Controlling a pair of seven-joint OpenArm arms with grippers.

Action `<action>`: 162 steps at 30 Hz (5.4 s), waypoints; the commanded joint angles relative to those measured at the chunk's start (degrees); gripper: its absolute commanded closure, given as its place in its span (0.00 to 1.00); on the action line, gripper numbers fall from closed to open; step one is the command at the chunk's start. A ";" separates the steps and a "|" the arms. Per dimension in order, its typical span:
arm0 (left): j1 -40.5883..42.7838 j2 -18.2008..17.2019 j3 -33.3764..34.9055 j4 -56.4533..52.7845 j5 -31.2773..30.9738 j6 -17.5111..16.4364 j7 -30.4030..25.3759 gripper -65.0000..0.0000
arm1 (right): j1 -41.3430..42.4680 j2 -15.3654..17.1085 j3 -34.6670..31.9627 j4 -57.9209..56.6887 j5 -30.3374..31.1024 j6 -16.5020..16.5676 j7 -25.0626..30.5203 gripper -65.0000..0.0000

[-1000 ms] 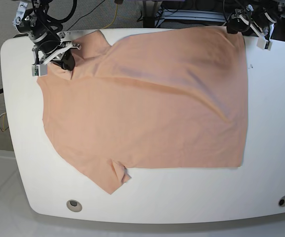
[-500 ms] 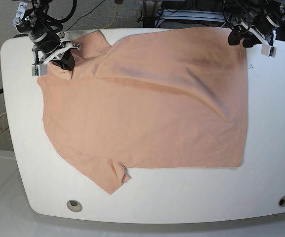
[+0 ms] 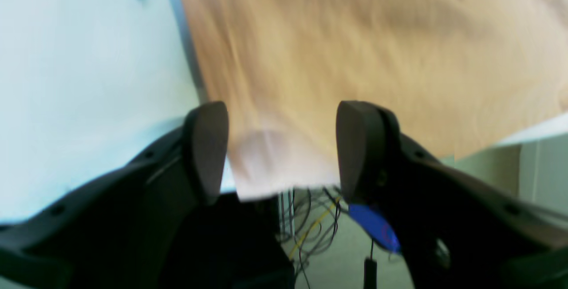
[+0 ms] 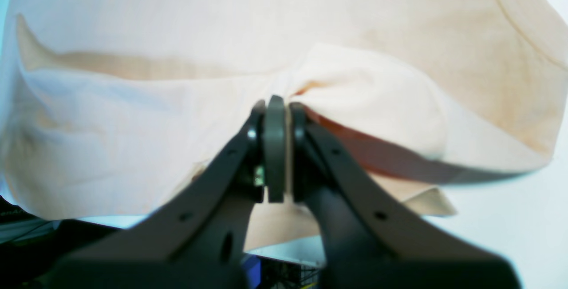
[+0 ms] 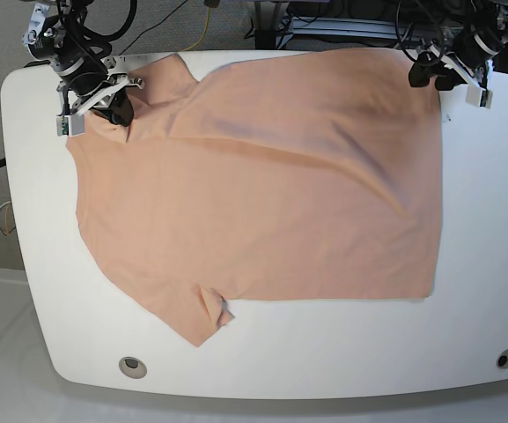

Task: Fold the T-shirt properly

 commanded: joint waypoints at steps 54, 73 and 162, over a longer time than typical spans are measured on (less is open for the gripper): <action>-1.63 1.77 4.77 -3.88 -0.61 -0.27 -0.70 0.45 | -0.22 0.78 0.46 1.10 0.83 0.29 1.02 0.99; -1.72 1.59 4.59 -3.70 -0.70 -0.49 -0.70 0.97 | -0.22 0.78 0.46 1.10 0.83 0.29 1.02 0.99; -19.65 -0.52 1.69 3.15 -1.84 -0.49 -0.61 0.97 | 11.47 0.43 0.20 1.01 10.86 0.38 1.02 1.00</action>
